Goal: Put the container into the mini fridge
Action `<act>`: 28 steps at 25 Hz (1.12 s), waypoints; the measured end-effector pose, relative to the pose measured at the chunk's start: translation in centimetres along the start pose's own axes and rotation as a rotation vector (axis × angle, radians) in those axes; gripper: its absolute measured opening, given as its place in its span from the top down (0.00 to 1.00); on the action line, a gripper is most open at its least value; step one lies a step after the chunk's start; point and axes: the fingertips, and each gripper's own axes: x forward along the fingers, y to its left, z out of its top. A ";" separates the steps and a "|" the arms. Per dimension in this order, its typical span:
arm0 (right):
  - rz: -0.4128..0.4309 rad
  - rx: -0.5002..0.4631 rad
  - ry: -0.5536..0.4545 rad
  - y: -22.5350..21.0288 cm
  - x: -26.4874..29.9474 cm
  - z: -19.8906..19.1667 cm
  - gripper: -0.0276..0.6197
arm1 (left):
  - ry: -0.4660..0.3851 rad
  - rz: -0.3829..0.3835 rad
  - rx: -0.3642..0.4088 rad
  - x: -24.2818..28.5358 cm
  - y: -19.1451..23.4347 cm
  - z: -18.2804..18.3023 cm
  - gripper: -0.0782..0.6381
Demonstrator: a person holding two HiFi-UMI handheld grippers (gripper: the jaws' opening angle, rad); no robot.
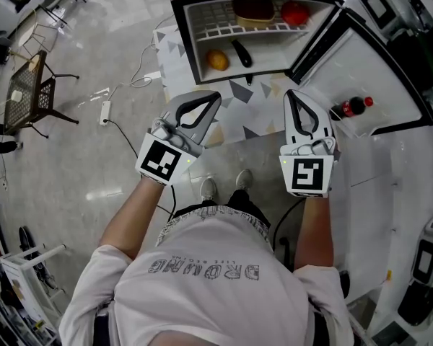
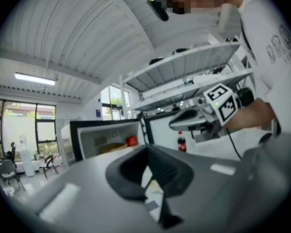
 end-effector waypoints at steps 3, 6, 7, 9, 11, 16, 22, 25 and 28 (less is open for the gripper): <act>-0.001 0.018 -0.002 0.0 -0.3 -0.1 0.96 | 0.004 0.000 -0.013 0.0 -0.2 -0.3 0.88; 0.001 0.028 0.003 0.0 -0.4 -0.4 0.96 | 0.005 0.002 -0.023 0.1 -0.2 -0.5 0.88; 0.003 0.030 0.007 0.1 -0.3 -0.6 0.96 | 0.006 0.002 -0.023 0.1 -0.2 -0.5 0.88; 0.010 0.035 0.015 0.3 -0.3 -1.0 0.96 | 0.008 0.001 -0.022 0.1 -0.2 -0.6 0.88; 0.012 0.047 0.019 0.2 -0.3 -1.3 0.96 | 0.009 0.003 -0.026 0.2 -0.2 -0.7 0.88; 0.015 0.066 0.042 0.2 0.0 -2.5 0.96 | 0.009 0.007 -0.031 0.4 0.0 -0.8 0.88; 0.018 0.076 0.046 0.2 0.3 -2.8 0.96 | 0.010 0.007 -0.026 0.6 0.3 -0.9 0.88; 0.021 0.073 0.050 0.3 0.4 -3.0 0.96 | 0.010 0.010 -0.025 0.6 0.4 -0.9 0.88; 0.023 0.070 0.054 0.2 0.5 -3.1 0.96 | 0.007 0.010 -0.020 0.7 0.4 -0.7 0.88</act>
